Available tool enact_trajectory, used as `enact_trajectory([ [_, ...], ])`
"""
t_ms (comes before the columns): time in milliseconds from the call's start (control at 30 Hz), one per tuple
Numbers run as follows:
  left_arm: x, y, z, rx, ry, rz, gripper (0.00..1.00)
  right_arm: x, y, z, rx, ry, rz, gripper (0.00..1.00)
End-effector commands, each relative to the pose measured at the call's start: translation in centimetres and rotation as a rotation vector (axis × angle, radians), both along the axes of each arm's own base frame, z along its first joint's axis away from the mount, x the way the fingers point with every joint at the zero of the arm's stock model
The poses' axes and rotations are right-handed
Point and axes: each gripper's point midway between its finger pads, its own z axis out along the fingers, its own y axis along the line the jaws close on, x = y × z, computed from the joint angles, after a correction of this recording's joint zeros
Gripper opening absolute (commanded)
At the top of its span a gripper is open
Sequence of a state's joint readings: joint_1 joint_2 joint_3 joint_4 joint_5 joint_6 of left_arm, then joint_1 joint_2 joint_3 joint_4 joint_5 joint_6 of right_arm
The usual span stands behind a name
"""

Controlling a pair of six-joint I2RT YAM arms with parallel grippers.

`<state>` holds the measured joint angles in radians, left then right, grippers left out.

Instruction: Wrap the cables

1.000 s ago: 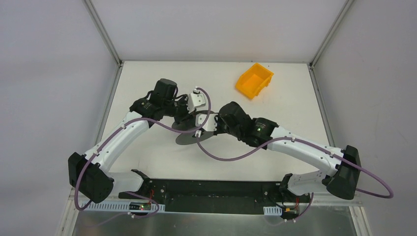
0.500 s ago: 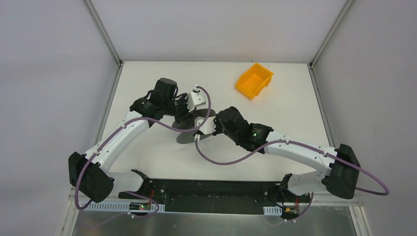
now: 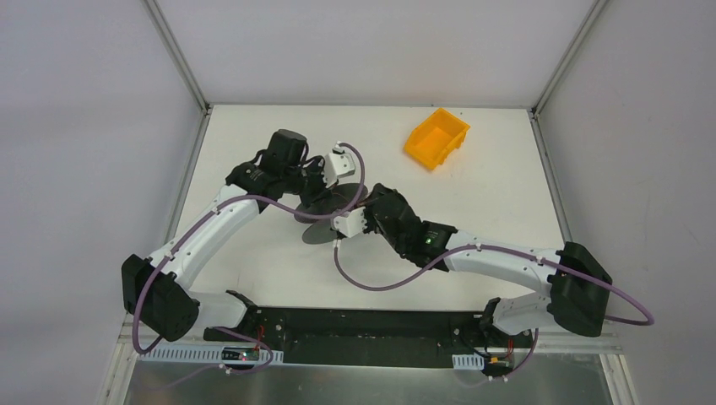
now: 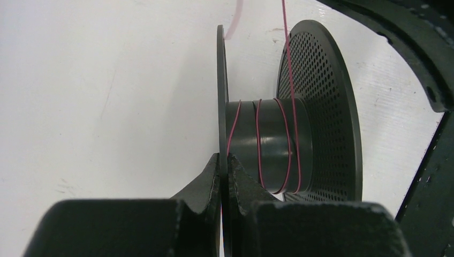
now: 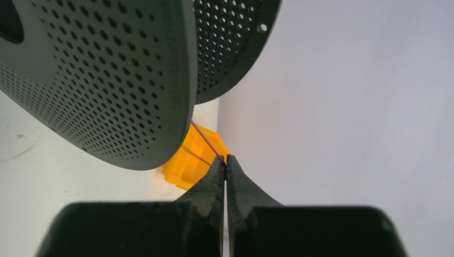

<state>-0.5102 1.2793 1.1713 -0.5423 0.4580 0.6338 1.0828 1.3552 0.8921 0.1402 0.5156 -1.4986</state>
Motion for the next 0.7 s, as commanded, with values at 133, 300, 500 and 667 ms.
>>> enact_trajectory([
  [133,-0.5,2.4,-1.1,0.115,0.116,0.088,0.00,1.3,-1.8,5.3,0.018,-0.194,-0.130,0.00],
  [300,-0.9,2.0,-0.7,0.087,0.117,0.058,0.00,0.4,-1.2,4.1,0.123,-0.046,-0.114,0.00],
  [500,-1.6,1.7,0.0,0.039,0.118,0.015,0.00,-1.0,-1.6,2.5,0.272,0.207,-0.128,0.00],
  [667,-1.8,1.1,0.7,-0.009,0.124,-0.010,0.00,-1.2,-1.8,1.1,0.424,0.343,-0.154,0.00],
])
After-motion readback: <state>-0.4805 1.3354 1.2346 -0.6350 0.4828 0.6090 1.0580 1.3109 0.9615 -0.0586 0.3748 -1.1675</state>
